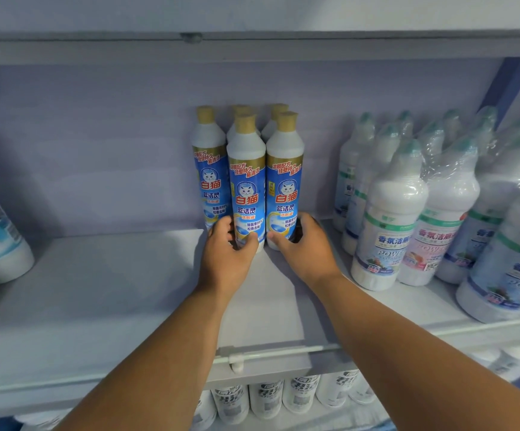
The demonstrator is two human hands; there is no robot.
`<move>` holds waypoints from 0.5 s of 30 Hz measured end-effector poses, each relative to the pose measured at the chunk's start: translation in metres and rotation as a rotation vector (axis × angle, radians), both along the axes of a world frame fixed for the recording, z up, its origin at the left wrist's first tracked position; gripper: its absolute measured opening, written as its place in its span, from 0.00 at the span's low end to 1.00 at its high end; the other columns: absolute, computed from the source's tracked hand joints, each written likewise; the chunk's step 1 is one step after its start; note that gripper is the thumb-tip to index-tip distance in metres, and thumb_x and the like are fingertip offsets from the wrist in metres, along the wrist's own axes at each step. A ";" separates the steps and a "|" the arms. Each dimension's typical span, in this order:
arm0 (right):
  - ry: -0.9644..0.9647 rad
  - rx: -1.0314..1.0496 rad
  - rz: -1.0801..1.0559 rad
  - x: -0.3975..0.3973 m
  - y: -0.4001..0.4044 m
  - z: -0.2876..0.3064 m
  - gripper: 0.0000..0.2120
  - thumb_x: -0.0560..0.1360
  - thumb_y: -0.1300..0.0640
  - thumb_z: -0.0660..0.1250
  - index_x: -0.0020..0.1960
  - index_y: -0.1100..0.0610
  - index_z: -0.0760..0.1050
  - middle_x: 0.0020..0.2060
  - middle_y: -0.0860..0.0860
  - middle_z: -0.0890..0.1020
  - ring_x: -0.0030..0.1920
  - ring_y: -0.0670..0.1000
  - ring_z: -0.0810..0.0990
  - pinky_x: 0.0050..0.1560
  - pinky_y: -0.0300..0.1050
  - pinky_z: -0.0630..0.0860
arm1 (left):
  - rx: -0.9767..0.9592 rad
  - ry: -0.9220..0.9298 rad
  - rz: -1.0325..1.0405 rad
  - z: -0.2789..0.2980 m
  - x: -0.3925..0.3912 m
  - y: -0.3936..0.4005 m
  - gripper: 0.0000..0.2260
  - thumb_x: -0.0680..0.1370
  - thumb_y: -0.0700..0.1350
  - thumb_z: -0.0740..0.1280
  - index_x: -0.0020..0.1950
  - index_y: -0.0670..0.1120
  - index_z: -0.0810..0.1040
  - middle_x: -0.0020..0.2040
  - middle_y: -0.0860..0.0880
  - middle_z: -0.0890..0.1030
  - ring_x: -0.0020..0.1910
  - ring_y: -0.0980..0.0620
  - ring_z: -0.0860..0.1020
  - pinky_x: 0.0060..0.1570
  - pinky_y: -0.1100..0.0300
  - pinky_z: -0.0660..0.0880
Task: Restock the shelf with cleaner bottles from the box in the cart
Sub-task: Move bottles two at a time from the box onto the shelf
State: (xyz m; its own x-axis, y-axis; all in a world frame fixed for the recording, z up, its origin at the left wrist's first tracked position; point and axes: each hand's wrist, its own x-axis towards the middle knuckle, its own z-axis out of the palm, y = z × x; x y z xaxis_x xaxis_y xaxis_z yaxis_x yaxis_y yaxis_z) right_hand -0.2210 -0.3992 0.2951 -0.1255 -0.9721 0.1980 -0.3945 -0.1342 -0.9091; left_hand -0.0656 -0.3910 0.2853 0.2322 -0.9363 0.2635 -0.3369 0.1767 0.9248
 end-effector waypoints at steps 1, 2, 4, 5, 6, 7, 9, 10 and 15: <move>0.006 -0.002 -0.002 0.000 0.000 0.000 0.21 0.73 0.49 0.75 0.63 0.50 0.73 0.55 0.42 0.80 0.51 0.41 0.80 0.46 0.30 0.74 | 0.001 -0.004 0.002 0.000 0.000 0.000 0.14 0.76 0.45 0.75 0.59 0.51 0.75 0.52 0.57 0.81 0.45 0.69 0.80 0.38 0.75 0.75; 0.008 -0.004 -0.004 0.000 0.000 0.000 0.21 0.73 0.49 0.75 0.63 0.50 0.73 0.55 0.42 0.80 0.50 0.40 0.80 0.46 0.30 0.74 | 0.000 -0.006 0.005 0.000 0.000 0.001 0.14 0.76 0.45 0.75 0.59 0.50 0.75 0.52 0.57 0.81 0.45 0.69 0.80 0.38 0.76 0.74; 0.010 -0.009 -0.002 0.000 0.000 -0.001 0.21 0.73 0.50 0.76 0.62 0.50 0.74 0.54 0.42 0.81 0.50 0.38 0.80 0.44 0.29 0.75 | 0.000 -0.013 0.009 0.001 0.000 0.001 0.15 0.76 0.45 0.75 0.59 0.48 0.76 0.52 0.56 0.82 0.43 0.70 0.80 0.37 0.77 0.73; 0.018 -0.010 0.000 0.000 0.000 -0.001 0.20 0.73 0.50 0.76 0.62 0.50 0.74 0.54 0.42 0.81 0.50 0.37 0.80 0.44 0.29 0.75 | 0.002 -0.017 0.009 0.001 0.000 0.002 0.15 0.76 0.44 0.75 0.60 0.47 0.76 0.52 0.55 0.82 0.43 0.69 0.79 0.37 0.78 0.72; 0.026 -0.009 -0.002 0.001 0.000 0.000 0.20 0.73 0.50 0.76 0.62 0.50 0.74 0.54 0.42 0.81 0.50 0.37 0.80 0.45 0.30 0.76 | 0.004 -0.020 0.008 0.002 0.000 0.003 0.15 0.76 0.44 0.75 0.60 0.46 0.76 0.52 0.55 0.82 0.43 0.69 0.79 0.36 0.78 0.72; 0.032 -0.008 -0.001 0.000 0.000 -0.001 0.20 0.73 0.50 0.76 0.62 0.50 0.74 0.54 0.42 0.81 0.50 0.37 0.80 0.46 0.31 0.77 | 0.004 -0.025 0.007 0.004 0.000 0.004 0.15 0.76 0.44 0.74 0.61 0.46 0.76 0.52 0.54 0.82 0.43 0.68 0.79 0.36 0.78 0.72; 0.030 -0.006 -0.002 0.000 0.001 0.000 0.20 0.73 0.50 0.76 0.62 0.51 0.74 0.55 0.43 0.82 0.50 0.37 0.80 0.45 0.29 0.77 | 0.011 -0.031 0.000 0.006 0.000 0.006 0.16 0.76 0.45 0.74 0.62 0.45 0.76 0.53 0.54 0.82 0.43 0.68 0.78 0.35 0.78 0.71; 0.030 -0.002 -0.002 0.001 0.003 0.001 0.20 0.73 0.50 0.76 0.62 0.51 0.74 0.55 0.43 0.82 0.50 0.37 0.80 0.43 0.28 0.76 | 0.017 -0.032 -0.003 0.006 0.000 0.007 0.16 0.76 0.45 0.74 0.62 0.45 0.76 0.53 0.54 0.81 0.42 0.68 0.78 0.35 0.79 0.71; 0.101 0.081 0.036 -0.001 0.010 0.013 0.21 0.72 0.51 0.77 0.60 0.51 0.72 0.54 0.43 0.81 0.46 0.36 0.79 0.39 0.26 0.74 | 0.050 -0.065 -0.036 0.015 0.001 0.010 0.18 0.77 0.47 0.74 0.65 0.45 0.75 0.58 0.51 0.81 0.46 0.61 0.79 0.33 0.79 0.70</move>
State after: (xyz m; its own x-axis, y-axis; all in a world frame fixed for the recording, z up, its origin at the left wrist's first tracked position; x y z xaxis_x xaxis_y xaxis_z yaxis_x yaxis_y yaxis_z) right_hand -0.2218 -0.3897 0.3081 -0.0737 -0.9889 0.1289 -0.4808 -0.0780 -0.8733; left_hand -0.0646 -0.3808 0.3006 0.1819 -0.9561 0.2296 -0.3903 0.1441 0.9093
